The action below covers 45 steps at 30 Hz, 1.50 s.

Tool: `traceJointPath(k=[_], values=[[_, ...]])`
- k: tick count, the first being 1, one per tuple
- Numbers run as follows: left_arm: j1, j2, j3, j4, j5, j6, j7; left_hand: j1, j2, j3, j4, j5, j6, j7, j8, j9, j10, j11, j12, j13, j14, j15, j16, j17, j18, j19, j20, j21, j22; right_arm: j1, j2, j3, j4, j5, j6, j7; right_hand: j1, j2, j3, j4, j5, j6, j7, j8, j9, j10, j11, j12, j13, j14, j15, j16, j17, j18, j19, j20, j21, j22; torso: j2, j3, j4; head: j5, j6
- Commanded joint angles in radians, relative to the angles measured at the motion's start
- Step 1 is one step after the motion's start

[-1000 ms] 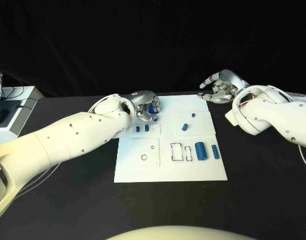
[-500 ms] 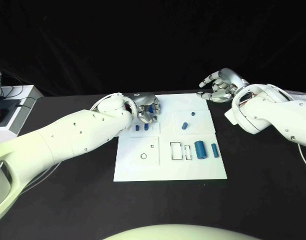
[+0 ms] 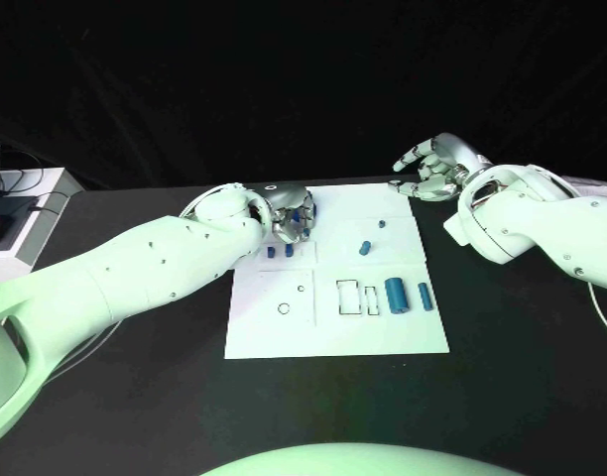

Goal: Assemble the parts on the task board

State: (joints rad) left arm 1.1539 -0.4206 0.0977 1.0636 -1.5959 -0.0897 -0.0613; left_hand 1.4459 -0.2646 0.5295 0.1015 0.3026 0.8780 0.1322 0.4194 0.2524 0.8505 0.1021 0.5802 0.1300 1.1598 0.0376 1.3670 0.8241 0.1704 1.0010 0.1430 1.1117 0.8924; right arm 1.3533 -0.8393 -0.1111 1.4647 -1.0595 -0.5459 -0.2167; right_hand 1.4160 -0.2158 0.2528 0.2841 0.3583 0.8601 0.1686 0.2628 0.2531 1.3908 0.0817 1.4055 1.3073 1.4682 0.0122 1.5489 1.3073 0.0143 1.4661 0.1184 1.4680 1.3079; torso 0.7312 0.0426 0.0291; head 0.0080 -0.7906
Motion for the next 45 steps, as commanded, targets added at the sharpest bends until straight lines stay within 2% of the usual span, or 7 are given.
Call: traceJointPath(k=[1, 9, 19, 28, 34, 37, 45], values=[[0.001, 0.005, 0.0, -0.002, -0.009, 0.018, 0.0, 0.003, 0.012, 0.012, -0.002, -0.007, 0.014, -0.001, -0.008, 0.002, 0.018, -0.002, 0.005, 0.0, 0.013, -0.003, 0.011, 0.005, -0.006, 0.014, -0.003, 0.01, 0.009, 0.0, 0.001, 0.0, 0.003, -0.006, -0.001, 0.011, -0.001, -0.005, 0.006, 0.002, 0.005, -0.005, -0.001, 0.006, 0.001, 0.002, 0.001, -0.001, 0.083, 0.085, -0.006, -0.003, 0.197, 0.011, 0.059, -0.01, 0.004, 0.191, 0.0, 0.0, 0.0003, 0.0, -0.001], [0.001, 0.012, -0.001, -0.009, -0.007, 0.021, 0.004, 0.01, 0.027, 0.022, -0.01, -0.009, 0.041, -0.002, -0.015, 0.007, 0.064, -0.016, 0.011, 0.002, 0.045, -0.014, 0.034, 0.039, -0.013, 0.043, -0.012, 0.036, 0.041, 0.0, 0.001, 0.0, 0.005, -0.007, -0.001, 0.01, -0.002, -0.005, 0.008, 0.002, 0.007, -0.005, -0.001, 0.007, 0.001, 0.004, 0.0, 0.0, 0.084, 0.085, -0.006, -0.003, 0.196, 0.011, 0.059, -0.01, 0.003, 0.191, -0.001, -0.0006, 0.0008, -0.001, -0.004], [0.001, 0.017, -0.003, -0.021, -0.005, 0.016, 0.012, 0.016, 0.039, 0.03, -0.02, -0.012, 0.062, -0.002, -0.021, 0.012, 0.097, -0.024, 0.005, 0.002, 0.073, -0.022, 0.051, 0.067, -0.017, 0.06, -0.02, 0.052, 0.06, 0.0, 0.0, 0.0, 0.008, -0.009, -0.001, 0.01, -0.003, -0.004, 0.01, 0.002, 0.008, -0.004, -0.001, 0.008, 0.001, 0.006, 0.0, 0.001, 0.085, 0.085, -0.006, -0.003, 0.196, 0.011, 0.059, -0.01, 0.002, 0.19, -0.001, -0.0002, 0.0002, -0.002, -0.004], [0.001, 0.012, -0.004, -0.02, 0.008, -0.044, 0.03, 0.02, 0.044, 0.056, -0.044, -0.012, 0.091, 0.009, -0.044, 0.021, 0.163, -0.02, -0.065, -0.017, 0.115, -0.021, 0.069, 0.106, -0.025, 0.094, -0.022, 0.085, 0.1, 0.0, -0.002, 0.001, 0.009, -0.01, -0.003, 0.01, -0.005, -0.005, 0.011, 0.003, 0.009, -0.002, -0.002, 0.01, 0.002, 0.008, 0.0, 0.002, 0.086, 0.085, -0.006, -0.003, 0.196, 0.011, 0.06, -0.011, 0.004, 0.192, -0.001, -0.0007, 0.0014, -0.004, 0.002], [0.0, -0.005, -0.002, 0.005, 0.03, -0.078, 0.042, 0.017, 0.044, 0.064, -0.053, -0.012, 0.099, 0.011, -0.054, 0.025, 0.186, -0.02, -0.098, -0.022, 0.125, -0.022, 0.072, 0.111, -0.028, 0.107, -0.022, 0.097, 0.113, 0.0, -0.002, 0.001, 0.009, -0.01, -0.003, 0.011, -0.005, -0.005, 0.011, 0.003, 0.009, -0.002, -0.002, 0.01, 0.002, 0.008, 0.0, 0.002, 0.086, 0.085, -0.006, -0.003, 0.196, 0.011, 0.06, -0.011, 0.004, 0.192, -0.001, -0.0021, 0.0009, -0.003, 0.004], [-0.001, -0.021, 0.005, 0.029, 0.045, -0.084, 0.046, 0.015, 0.043, 0.066, -0.055, -0.012, 0.099, 0.012, -0.058, 0.025, 0.19, -0.018, -0.111, -0.025, 0.127, -0.021, 0.072, 0.112, -0.029, 0.109, -0.021, 0.099, 0.115, 0.0, -0.002, 0.001, 0.009, -0.01, -0.003, 0.012, -0.005, -0.005, 0.011, 0.003, 0.009, -0.002, -0.002, 0.01, 0.002, 0.008, 0.0, 0.002, 0.086, 0.085, -0.006, -0.003, 0.196, 0.011, 0.06, -0.011, 0.004, 0.192, -0.002, -0.0026, 0.0017, -0.005, 0.006], [-0.001, -0.086, 0.045, 0.106, 0.088, -0.058, 0.039, 0.012, 0.042, 0.068, -0.058, -0.013, 0.104, 0.013, -0.062, 0.027, 0.199, -0.018, -0.126, -0.026, 0.131, -0.02, 0.073, 0.115, -0.03, 0.115, -0.021, 0.104, 0.122, 0.0, -0.005, 0.001, 0.006, -0.01, -0.001, 0.011, -0.005, -0.005, 0.011, 0.003, 0.009, -0.002, -0.002, 0.01, 0.002, 0.008, 0.0, 0.002, 0.086, 0.085, -0.006, -0.003, 0.196, 0.011, 0.06, -0.011, 0.004, 0.192, -0.004, -0.003, 0.0063, -0.005, 0.009]])
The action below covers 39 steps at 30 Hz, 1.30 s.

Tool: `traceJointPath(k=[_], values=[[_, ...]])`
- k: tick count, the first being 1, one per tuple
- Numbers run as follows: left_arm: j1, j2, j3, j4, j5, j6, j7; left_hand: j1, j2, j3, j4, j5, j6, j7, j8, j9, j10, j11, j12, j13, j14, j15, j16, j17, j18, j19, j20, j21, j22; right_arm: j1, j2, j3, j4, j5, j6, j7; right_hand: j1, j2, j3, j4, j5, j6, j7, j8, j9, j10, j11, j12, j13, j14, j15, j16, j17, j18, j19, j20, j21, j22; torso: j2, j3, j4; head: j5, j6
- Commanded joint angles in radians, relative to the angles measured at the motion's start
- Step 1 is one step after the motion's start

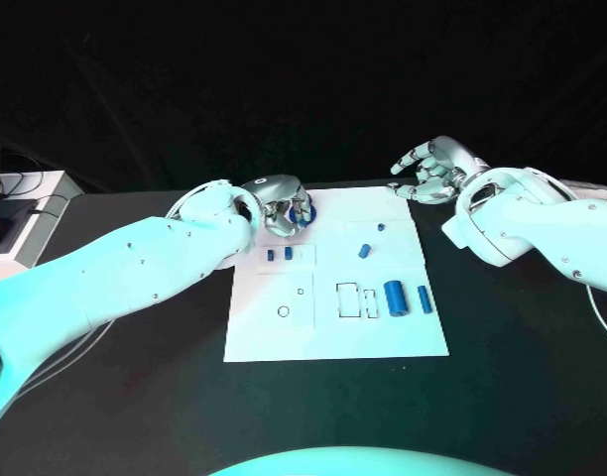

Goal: Assemble the parts on the task board

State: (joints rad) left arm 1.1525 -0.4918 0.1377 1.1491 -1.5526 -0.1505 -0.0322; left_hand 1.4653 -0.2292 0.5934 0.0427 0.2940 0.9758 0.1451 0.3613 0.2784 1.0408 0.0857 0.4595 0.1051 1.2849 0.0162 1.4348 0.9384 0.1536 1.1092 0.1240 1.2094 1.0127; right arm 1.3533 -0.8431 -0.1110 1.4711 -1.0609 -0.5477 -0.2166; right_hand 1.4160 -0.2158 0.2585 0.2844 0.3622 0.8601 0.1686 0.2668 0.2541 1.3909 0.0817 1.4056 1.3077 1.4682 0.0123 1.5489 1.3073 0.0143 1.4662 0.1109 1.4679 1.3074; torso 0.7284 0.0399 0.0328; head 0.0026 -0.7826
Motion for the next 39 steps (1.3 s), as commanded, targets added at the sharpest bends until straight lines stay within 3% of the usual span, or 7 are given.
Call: traceJointPath(k=[1, 5, 11, 19, 30, 39], values=[[0.0, -0.024, 0.008, 0.028, 0.048, 0.009, 0.008, -0.007, 0.007, 0.004, 0.0, -0.004, 0.006, 0.0, -0.004, 0.001, 0.009, -0.002, -0.005, -0.002, 0.006, 0.001, 0.006, 0.001, -0.013, 0.007, -0.002, 0.006, 0.002, 0.0, -0.002, 0.0, -0.001, -0.009, 0.001, 0.011, -0.005, -0.005, 0.006, 0.002, 0.005, -0.002, -0.002, 0.006, 0.001, 0.008, 0.0, 0.002, 0.085, 0.085, -0.006, -0.003, 0.196, 0.011, 0.06, -0.003, 0.004, 0.192, -0.001, -0.0008, 0.004, 0.0, 0.001], [0.001, -0.05, 0.014, 0.043, 0.057, 0.033, 0.003, -0.009, 0.005, 0.004, 0.0, -0.005, 0.007, 0.0, -0.006, 0.002, 0.012, -0.002, -0.01, -0.002, 0.007, 0.001, 0.006, 0.001, -0.013, 0.007, -0.001, 0.006, 0.002, 0.0, -0.003, 0.0, -0.002, -0.009, 0.003, 0.01, -0.005, -0.005, 0.006, 0.002, 0.005, -0.002, -0.002, 0.006, 0.001, 0.008, 0.0, 0.002, 0.085, 0.085, -0.006, -0.003, 0.196, 0.011, 0.06, -0.003, 0.004, 0.192, -0.003, -0.0026, 0.0095, -0.002, -0.001], [0.0, -0.064, 0.013, 0.035, 0.054, 0.05, -0.004, -0.013, 0.004, 0.002, 0.0, -0.005, 0.007, 0.0, -0.008, 0.003, 0.014, -0.002, -0.017, -0.003, 0.01, 0.001, 0.008, 0.006, -0.015, 0.011, -0.001, 0.01, 0.007, 0.0, -0.002, 0.0, -0.004, -0.009, 0.004, 0.01, -0.006, -0.007, 0.008, 0.002, 0.006, -0.001, -0.002, 0.007, 0.001, 0.009, -0.001, 0.002, 0.085, 0.086, -0.007, -0.003, 0.197, 0.011, 0.06, -0.004, 0.004, 0.192, -0.003, -0.0063, 0.0115, -0.002, -0.004], [-0.001, -0.065, 0.01, 0.016, 0.042, 0.057, -0.011, -0.015, 0.003, 0.002, 0.0, -0.005, 0.007, 0.0, -0.01, 0.003, 0.016, -0.001, -0.022, -0.003, 0.011, 0.002, 0.008, 0.006, -0.015, 0.014, -0.001, 0.012, 0.011, 0.0, -0.002, 0.0, -0.004, -0.009, 0.004, 0.01, -0.006, -0.007, 0.008, 0.002, 0.006, -0.001, -0.002, 0.007, 0.001, 0.009, -0.001, 0.002, 0.085, 0.086, -0.007, -0.003, 0.197, 0.011, 0.06, -0.004, 0.004, 0.192, -0.002, -0.0034, 0.0074, 0.001, -0.006], [-0.006, -0.052, -0.006, -0.013, 0.032, 0.069, -0.014, -0.016, 0.003, 0.002, 0.0, -0.005, 0.007, 0.0, -0.011, 0.003, 0.017, -0.001, -0.024, -0.003, 0.01, 0.002, 0.008, 0.003, -0.015, 0.013, -0.002, 0.011, 0.009, 0.0, -0.001, 0.0, -0.003, -0.009, 0.004, 0.01, -0.006, -0.007, 0.008, 0.002, 0.006, -0.001, -0.002, 0.007, 0.001, 0.009, -0.001, 0.002, 0.085, 0.086, -0.007, -0.003, 0.197, 0.011, 0.06, -0.004, 0.004, 0.192, -0.001, -0.0042, 0.0081, 0.0, -0.011], [-0.01, -0.044, -0.01, -0.024, 0.031, 0.067, -0.01, -0.016, 0.003, 0.002, 0.0, -0.005, 0.007, 0.0, -0.011, 0.004, 0.017, -0.001, -0.025, -0.003, 0.011, 0.002, 0.008, 0.005, -0.015, 0.014, -0.002, 0.012, 0.01, 0.0, -0.003, 0.0, -0.001, -0.01, 0.003, 0.009, -0.006, -0.007, 0.008, 0.002, 0.006, -0.001, -0.002, 0.007, 0.001, 0.009, -0.001, 0.002, 0.085, 0.086, -0.007, -0.003, 0.197, 0.011, 0.06, -0.004, 0.004, 0.192, -0.002, -0.0034, 0.0078, -0.001, -0.015]])
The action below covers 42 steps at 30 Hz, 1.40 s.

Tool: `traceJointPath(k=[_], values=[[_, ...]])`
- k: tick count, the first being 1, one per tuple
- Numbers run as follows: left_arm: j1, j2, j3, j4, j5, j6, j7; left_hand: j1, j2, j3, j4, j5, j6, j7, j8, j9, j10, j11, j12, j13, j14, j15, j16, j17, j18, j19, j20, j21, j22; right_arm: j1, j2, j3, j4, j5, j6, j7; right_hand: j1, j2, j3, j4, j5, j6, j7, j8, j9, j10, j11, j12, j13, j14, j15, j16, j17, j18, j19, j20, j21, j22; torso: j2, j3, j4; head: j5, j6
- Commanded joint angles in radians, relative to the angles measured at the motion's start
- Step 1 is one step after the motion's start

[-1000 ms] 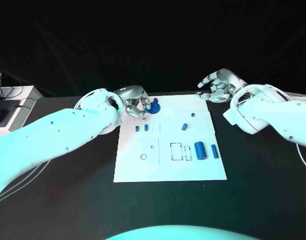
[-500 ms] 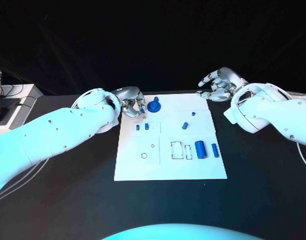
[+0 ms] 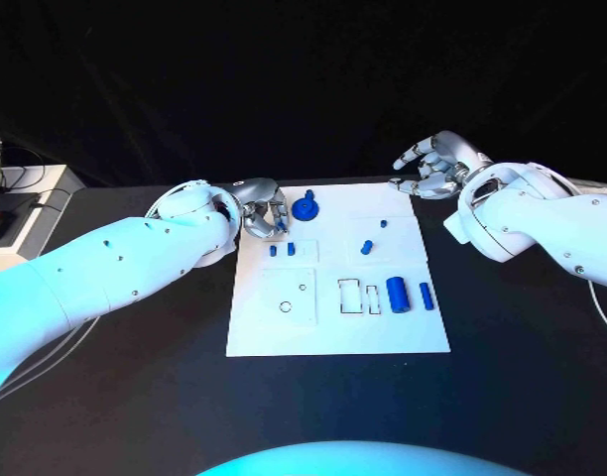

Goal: Assemble the parts on the task board

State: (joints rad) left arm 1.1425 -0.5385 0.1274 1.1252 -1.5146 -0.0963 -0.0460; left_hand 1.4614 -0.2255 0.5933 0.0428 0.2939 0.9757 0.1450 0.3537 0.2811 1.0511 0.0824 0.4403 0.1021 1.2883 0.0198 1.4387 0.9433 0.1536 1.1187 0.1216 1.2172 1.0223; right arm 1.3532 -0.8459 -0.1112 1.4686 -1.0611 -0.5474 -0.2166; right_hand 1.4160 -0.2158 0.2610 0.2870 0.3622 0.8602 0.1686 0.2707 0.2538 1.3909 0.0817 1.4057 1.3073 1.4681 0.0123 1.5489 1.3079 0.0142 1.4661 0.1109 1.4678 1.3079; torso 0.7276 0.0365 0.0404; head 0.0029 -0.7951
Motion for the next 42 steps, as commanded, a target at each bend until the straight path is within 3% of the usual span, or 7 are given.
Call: traceJointPath(k=[1, 42], values=[[0.0, 0.004, 0.0, 0.0, -0.007, 0.013, 0.004, -0.012, -0.001, 0.002, 0.0, -0.005, 0.007, 0.0, -0.003, 0.001, 0.007, 0.002, -0.005, 0.0, 0.007, -0.002, 0.004, 0.0, -0.015, 0.004, 0.001, 0.004, 0.001, 0.0, 0.0, 0.001, 0.002, -0.01, 0.003, 0.009, -0.006, -0.007, 0.005, -0.001, 0.006, -0.001, -0.002, 0.003, 0.002, 0.009, -0.001, 0.002, 0.086, 0.086, -0.007, -0.003, 0.197, 0.011, 0.06, -0.004, 0.004, 0.192, -0.001, -0.0002, 0.0009, -0.002, -0.004], [0.0, 0.011, -0.008, 0.004, -0.005, 0.024, -0.001, -0.013, 0.001, 0.002, -0.001, -0.007, 0.012, 0.001, -0.006, 0.003, 0.014, 0.002, -0.014, 0.0, 0.006, -0.001, 0.004, -0.005, -0.015, 0.005, 0.0, 0.004, 0.001, 0.0, 0.0, 0.001, 0.002, -0.012, 0.005, 0.006, -0.006, -0.007, 0.005, -0.001, 0.006, -0.001, -0.002, 0.003, 0.002, 0.009, -0.001, 0.002, 0.086, 0.086, -0.007, -0.003, 0.197, 0.011, 0.06, -0.004, 0.004, 0.192, 0.0, -0.0007, 0.0013, -0.005, -0.007]])
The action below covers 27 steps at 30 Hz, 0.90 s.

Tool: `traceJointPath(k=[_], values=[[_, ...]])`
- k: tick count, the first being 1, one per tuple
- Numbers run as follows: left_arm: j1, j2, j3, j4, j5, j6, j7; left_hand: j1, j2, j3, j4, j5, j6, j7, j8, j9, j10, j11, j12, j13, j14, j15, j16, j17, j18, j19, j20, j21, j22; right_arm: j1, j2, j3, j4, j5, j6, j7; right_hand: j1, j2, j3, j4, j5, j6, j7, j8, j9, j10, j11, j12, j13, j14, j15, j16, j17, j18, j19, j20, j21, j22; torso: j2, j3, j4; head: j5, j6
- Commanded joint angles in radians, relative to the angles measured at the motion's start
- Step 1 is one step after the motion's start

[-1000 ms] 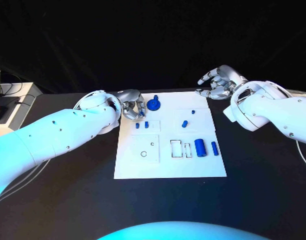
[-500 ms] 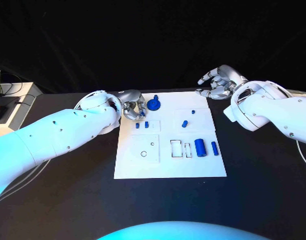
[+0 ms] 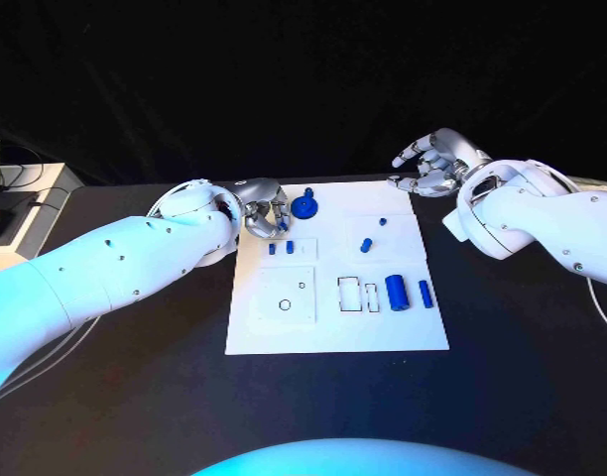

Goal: Assemble the parts on the task board

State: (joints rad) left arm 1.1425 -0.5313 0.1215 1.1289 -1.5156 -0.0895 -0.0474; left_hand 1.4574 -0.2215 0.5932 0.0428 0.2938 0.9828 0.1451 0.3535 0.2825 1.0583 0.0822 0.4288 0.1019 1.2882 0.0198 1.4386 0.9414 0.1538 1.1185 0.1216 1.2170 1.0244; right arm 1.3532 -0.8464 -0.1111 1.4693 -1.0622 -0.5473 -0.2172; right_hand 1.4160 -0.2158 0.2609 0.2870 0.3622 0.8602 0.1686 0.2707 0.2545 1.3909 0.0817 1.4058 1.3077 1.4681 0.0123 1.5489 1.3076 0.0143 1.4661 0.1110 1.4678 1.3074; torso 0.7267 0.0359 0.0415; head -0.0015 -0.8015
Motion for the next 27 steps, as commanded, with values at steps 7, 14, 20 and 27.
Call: traceJointPath(k=[7, 14, 20, 27], values=[[0.0, 0.007, -0.009, -0.003, -0.009, 0.027, -0.003, -0.009, -0.002, 0.002, -0.002, -0.008, 0.006, 0.0, -0.006, 0.002, 0.009, 0.002, -0.004, 0.001, 0.007, -0.002, 0.004, -0.001, -0.016, 0.006, 0.0, 0.005, 0.001, 0.0, 0.0, 0.0, 0.001, -0.011, 0.006, 0.007, -0.006, -0.007, 0.005, -0.001, 0.006, -0.001, -0.002, 0.003, 0.001, 0.009, -0.001, 0.002, 0.085, 0.086, -0.007, -0.003, 0.197, 0.011, 0.06, -0.004, 0.004, 0.192, 0.001, 0.0004, -0.0014, -0.001, -0.003], [0.0, 0.009, -0.014, -0.004, -0.014, 0.03, -0.004, -0.01, -0.002, 0.0, -0.003, -0.01, 0.009, 0.0, -0.006, 0.003, 0.015, 0.001, -0.006, 0.002, 0.007, -0.002, 0.004, -0.001, -0.015, 0.005, 0.0, 0.004, -0.001, 0.0, 0.0, 0.0, 0.0, -0.011, 0.006, 0.007, -0.009, -0.011, 0.012, -0.002, 0.007, -0.002, -0.003, 0.006, 0.001, 0.01, -0.002, 0.001, 0.083, 0.086, -0.008, -0.003, 0.196, 0.011, 0.06, -0.005, 0.002, 0.191, 0.001, 0.0001, 0.0007, -0.004, -0.006], [0.0, 0.011, -0.017, -0.005, -0.021, 0.038, -0.007, -0.013, -0.003, -0.009, -0.006, -0.014, 0.016, -0.005, -0.007, 0.007, 0.027, -0.004, -0.005, 0.009, 0.011, -0.005, 0.007, 0.007, -0.016, 0.006, -0.002, 0.004, 0.001, 0.0, 0.0, 0.0, 0.0, -0.011, 0.006, 0.007, -0.009, -0.011, 0.012, -0.002, 0.007, -0.002, -0.003, 0.006, 0.001, 0.01, -0.002, 0.001, 0.083, 0.086, -0.008, -0.003, 0.196, 0.011, 0.06, -0.005, 0.002, 0.191, 0.0, 0.0001, -0.0003, -0.003, -0.008], [0.0, 0.012, -0.02, -0.011, -0.027, 0.048, -0.017, -0.014, -0.002, -0.017, -0.009, -0.016, 0.017, -0.007, -0.01, 0.008, 0.028, -0.006, 0.002, 0.017, 0.013, -0.008, 0.01, 0.011, -0.015, 0.004, -0.004, 0.003, -0.001, 0.0, 0.0, 0.0, -0.001, -0.011, 0.006, 0.007, -0.009, -0.011, 0.012, -0.002, 0.007, -0.002, -0.003, 0.006, 0.001, 0.01, -0.002, 0.001, 0.083, 0.086, -0.008, -0.003, 0.196, 0.011, 0.06, -0.005, 0.002, 0.191, 0.0, -0.0005, -0.0004, -0.003, -0.006]])
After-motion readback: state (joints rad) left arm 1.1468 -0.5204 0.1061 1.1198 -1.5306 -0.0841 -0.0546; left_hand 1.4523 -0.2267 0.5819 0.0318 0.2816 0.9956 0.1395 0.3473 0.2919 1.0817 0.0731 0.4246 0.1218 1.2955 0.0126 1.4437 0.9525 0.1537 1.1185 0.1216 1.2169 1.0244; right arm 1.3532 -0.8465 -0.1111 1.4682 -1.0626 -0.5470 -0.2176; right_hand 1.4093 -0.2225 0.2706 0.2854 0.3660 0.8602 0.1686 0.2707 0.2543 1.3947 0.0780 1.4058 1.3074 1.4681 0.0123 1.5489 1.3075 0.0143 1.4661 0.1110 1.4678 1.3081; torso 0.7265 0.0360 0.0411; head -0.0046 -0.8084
